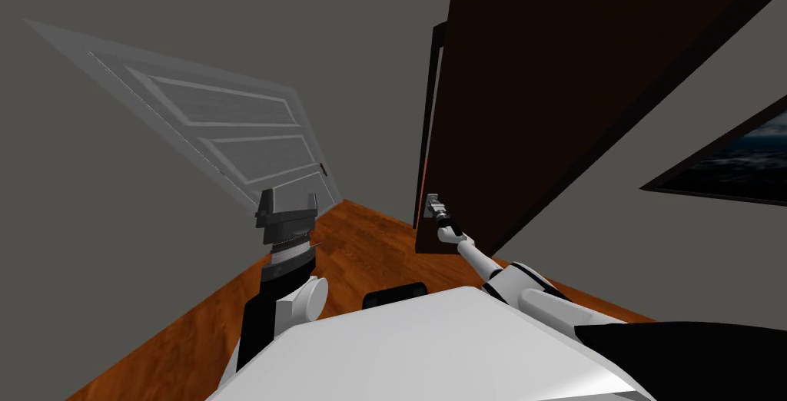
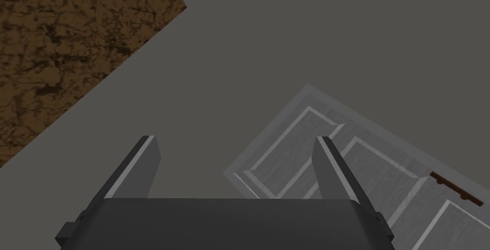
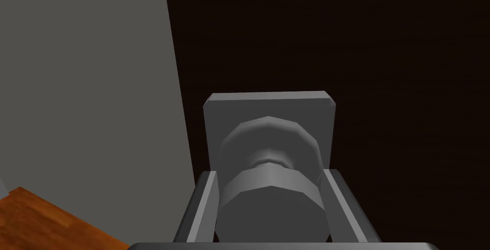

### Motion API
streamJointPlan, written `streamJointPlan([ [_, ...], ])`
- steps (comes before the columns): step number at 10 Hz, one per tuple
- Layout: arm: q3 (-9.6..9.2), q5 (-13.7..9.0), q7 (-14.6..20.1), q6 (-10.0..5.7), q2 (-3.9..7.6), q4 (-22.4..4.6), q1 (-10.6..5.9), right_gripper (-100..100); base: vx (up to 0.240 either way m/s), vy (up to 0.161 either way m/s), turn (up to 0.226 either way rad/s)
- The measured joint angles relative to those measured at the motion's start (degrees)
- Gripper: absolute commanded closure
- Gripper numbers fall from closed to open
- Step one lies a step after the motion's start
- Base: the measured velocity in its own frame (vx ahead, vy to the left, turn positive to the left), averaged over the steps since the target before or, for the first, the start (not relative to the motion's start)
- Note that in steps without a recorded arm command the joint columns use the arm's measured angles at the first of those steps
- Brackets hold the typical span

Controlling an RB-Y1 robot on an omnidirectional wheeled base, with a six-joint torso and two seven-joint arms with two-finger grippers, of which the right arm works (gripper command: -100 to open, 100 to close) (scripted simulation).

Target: Pull the door open

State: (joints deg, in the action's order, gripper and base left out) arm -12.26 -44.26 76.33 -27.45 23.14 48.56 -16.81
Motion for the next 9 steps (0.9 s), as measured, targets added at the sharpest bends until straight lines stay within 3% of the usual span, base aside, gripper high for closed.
streamJointPlan([
  [2, -0.75, 0.07, 0.55, 0.03, 0.24, -0.02, 0.14, 100, -0.19, -0.065, 0.1],
  [9, -5.93, 0.4, 4.5, 0.05, 3.36, 3.94, 1.94, 100, -0.227, -0.095, 0.103],
])
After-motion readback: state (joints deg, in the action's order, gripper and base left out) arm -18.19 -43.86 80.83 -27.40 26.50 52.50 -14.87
